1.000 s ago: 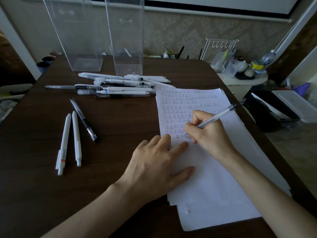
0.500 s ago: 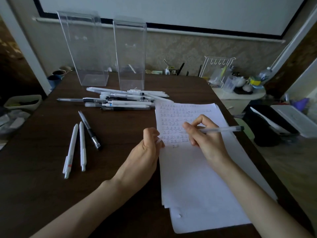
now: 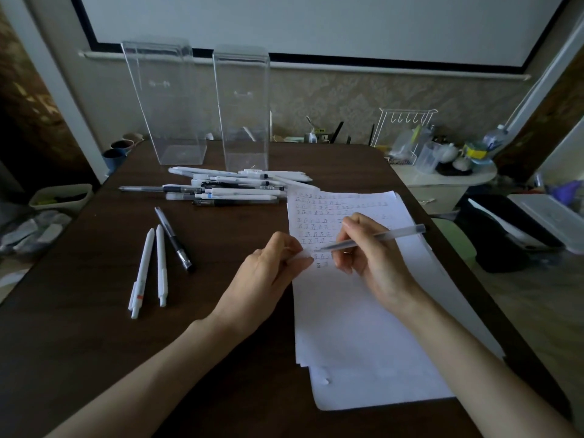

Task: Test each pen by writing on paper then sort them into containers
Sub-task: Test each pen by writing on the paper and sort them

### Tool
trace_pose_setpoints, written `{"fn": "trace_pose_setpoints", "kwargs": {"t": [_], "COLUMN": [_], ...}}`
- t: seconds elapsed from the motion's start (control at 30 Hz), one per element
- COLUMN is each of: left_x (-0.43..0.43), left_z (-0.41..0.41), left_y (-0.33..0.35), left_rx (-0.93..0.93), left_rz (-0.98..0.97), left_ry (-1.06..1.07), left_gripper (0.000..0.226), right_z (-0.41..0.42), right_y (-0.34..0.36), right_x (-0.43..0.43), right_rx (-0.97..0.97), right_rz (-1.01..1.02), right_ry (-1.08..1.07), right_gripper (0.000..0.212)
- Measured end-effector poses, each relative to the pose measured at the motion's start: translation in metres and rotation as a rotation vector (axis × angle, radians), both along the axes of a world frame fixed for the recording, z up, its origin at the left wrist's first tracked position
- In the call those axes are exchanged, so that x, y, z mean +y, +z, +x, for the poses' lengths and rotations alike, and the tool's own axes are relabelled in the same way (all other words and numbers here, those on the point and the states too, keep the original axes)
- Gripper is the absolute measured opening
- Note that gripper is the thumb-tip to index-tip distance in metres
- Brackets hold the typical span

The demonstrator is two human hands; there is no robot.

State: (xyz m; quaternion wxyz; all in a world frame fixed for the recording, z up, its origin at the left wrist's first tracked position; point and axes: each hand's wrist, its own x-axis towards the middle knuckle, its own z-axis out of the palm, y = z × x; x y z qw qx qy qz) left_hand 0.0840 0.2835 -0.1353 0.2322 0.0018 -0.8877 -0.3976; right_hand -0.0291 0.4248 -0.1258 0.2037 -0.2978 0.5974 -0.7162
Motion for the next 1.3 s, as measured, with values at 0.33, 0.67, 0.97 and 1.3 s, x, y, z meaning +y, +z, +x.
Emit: {"fn": "trace_pose_setpoints", "kwargs": {"t": [0.33, 0.67, 0.97, 1.3], "left_x": [-0.002, 0.001, -0.046, -0.072], "left_z": [0.000, 0.003, 0.037, 0.050], "left_y": [-0.007, -0.006, -0.002, -0.003], "left_rx": [0.040, 0.103, -0.260, -0.597], "left_rz": [-0.085, -0.263, -0.344, -0.568], "left_ry": [-0.142, 0.002, 0.654, 0.598], "left_gripper": [0.023, 0.022, 0.014, 0.051], "right_z": [0.010, 0.014, -0.001, -0.025], "right_y": [0.000, 0.004, 0.018, 0.008], "right_x": [-0.005, -0.012, -0.042, -0.143], "right_rx": [0.149, 0.080, 0.265, 1.016], "right_rz": [0.102, 0.159, 0.414, 0.704], "right_ry": [0.002, 0.060, -0.061, -0.136], "right_gripper": [0.036, 0.043, 0.019, 0.027]}}
